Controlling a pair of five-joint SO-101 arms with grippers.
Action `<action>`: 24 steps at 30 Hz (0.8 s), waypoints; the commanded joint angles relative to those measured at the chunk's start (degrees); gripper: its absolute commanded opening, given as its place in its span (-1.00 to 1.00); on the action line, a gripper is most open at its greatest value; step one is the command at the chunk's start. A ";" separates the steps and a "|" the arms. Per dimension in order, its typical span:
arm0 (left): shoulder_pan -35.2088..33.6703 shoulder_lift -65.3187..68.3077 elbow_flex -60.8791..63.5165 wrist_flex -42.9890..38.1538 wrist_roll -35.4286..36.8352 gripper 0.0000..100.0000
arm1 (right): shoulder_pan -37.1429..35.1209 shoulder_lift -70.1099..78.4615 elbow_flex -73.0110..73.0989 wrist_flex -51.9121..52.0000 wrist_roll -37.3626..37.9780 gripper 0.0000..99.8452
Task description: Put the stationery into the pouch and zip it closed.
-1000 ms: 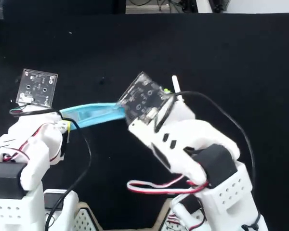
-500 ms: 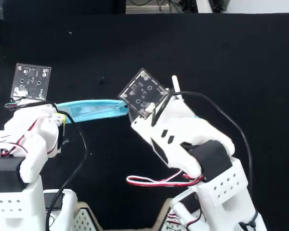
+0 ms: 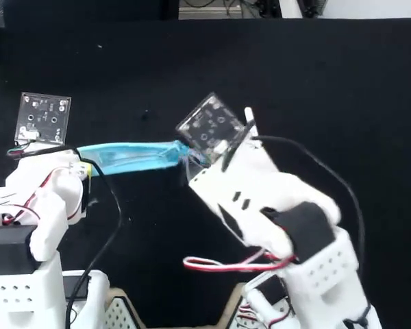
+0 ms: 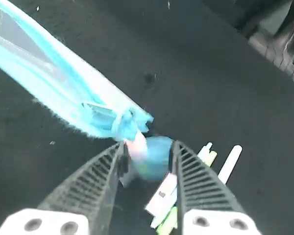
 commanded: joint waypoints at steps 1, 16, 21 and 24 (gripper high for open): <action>-0.66 0.97 0.84 -0.79 -0.53 -0.94 | -0.44 1.89 -9.89 6.07 -1.93 -0.71; -0.75 0.35 4.35 0.53 -1.58 -0.94 | 22.24 30.29 -20.18 12.84 -1.76 -0.70; -0.57 0.44 5.23 0.53 -1.32 -0.94 | 23.56 40.22 -12.97 5.10 -1.93 -0.70; -0.66 0.35 5.32 0.79 -1.32 -0.94 | 23.12 44.88 -8.57 -2.02 -5.27 -0.70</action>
